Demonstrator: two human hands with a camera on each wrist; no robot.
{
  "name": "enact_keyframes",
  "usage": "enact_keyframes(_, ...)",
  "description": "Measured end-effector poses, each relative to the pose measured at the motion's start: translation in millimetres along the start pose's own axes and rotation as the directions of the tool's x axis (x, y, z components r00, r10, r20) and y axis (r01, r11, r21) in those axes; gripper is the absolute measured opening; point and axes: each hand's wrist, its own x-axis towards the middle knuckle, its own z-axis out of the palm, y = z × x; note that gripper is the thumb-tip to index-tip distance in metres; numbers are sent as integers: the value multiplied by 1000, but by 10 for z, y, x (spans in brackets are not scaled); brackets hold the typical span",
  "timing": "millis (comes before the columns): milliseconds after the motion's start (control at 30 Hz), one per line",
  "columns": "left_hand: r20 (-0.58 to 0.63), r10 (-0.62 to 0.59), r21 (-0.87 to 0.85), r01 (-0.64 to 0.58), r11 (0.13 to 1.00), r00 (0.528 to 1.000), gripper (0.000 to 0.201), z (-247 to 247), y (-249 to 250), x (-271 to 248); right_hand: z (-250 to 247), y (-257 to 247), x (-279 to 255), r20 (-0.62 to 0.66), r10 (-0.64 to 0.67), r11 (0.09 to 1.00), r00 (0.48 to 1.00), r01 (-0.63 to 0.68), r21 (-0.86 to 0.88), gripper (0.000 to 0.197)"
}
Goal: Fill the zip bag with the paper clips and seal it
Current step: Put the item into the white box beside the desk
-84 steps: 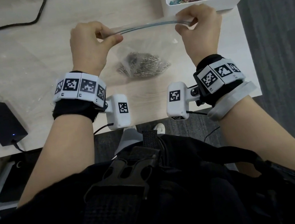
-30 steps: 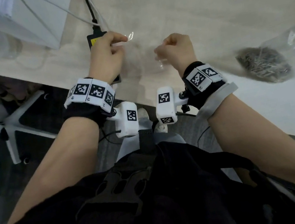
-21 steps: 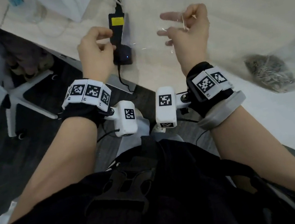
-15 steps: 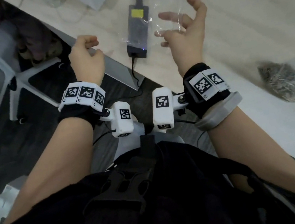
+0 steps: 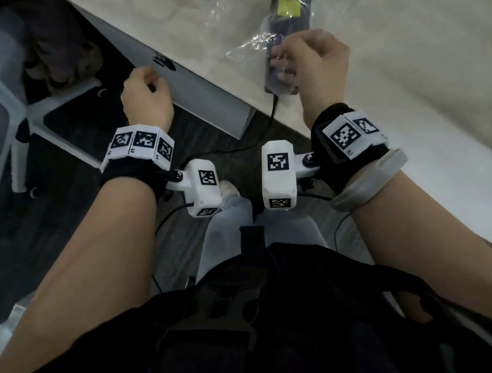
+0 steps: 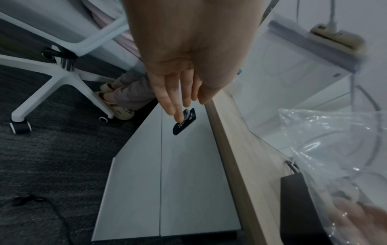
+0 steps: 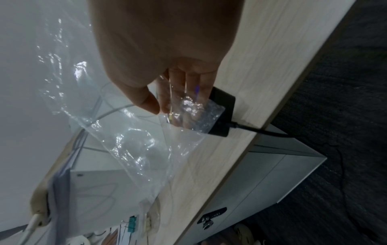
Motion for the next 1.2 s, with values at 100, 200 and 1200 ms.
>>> enact_keyframes(100, 26, -13, 28, 12, 1000, 1000, 42, 38, 8, 219, 119, 16, 32, -35, -22, 1000, 999, 23, 16, 15)
enact_keyframes(200, 43, -23, 75, 19, 997, 999, 32, 77, 95, 353, 189, 28, 73, -78, -56, 998, 995, 57, 9, 17)
enact_keyframes(1200, -78, -334, 188, 343, 920, 939, 10, -508, -714, 69, 321, 228, -324, 6, -96, 993, 995, 96, -65, 16)
